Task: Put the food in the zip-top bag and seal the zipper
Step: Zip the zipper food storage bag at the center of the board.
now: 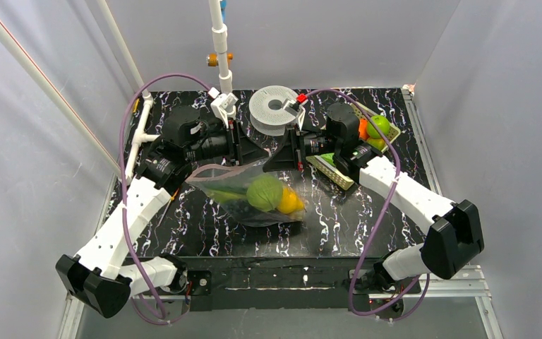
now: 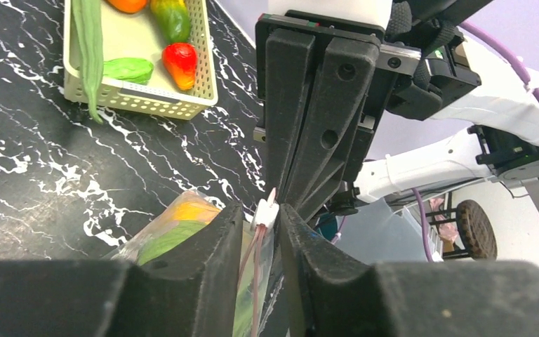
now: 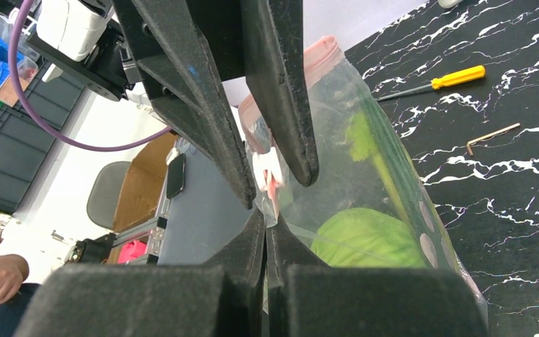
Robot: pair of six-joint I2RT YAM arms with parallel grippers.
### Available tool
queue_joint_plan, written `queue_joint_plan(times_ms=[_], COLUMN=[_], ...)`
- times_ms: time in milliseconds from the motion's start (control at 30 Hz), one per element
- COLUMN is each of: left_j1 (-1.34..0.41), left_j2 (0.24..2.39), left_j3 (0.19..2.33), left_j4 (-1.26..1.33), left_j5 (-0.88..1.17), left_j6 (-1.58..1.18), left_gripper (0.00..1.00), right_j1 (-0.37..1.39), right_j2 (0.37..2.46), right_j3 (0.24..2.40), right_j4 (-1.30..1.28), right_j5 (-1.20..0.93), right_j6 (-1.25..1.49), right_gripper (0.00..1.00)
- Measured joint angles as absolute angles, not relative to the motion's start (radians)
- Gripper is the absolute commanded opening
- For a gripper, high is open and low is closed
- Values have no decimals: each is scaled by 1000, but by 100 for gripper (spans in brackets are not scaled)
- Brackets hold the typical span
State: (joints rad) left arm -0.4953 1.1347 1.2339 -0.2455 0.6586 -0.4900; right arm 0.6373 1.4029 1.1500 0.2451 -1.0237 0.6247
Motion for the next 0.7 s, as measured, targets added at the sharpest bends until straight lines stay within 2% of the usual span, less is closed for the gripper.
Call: queue_joint_plan(times_ms=[133,233,300,367,467,700], left_j1=[-495,-495,-495,-495,-495,-495], left_j2=[1127,1109,1093,1085,1083,1092], left_j3=[1220,1200,1186,1184,1184,1185], left_j4=[-223,-212,-202,-199,-192,-186], left_j5=[691,707,711,715,717,718], left_j6=[-497,-500,-503,-504,-510,-525], left_gripper=[16,7,6,7,15,19], right_j1=[637,637,641,644,645,645], right_j2=[1396,1391,1389,1388,1388,1387], right_j3=[1150,1150,1150,1150,1150,1150], right_j4=[245,245,244,245,249,245], right_j5=[-1024,-1024,-1024,-1024,-1024,-1024], right_j6=[625,625,625,625,625,624], right_gripper=[1,1,1,1,1,1])
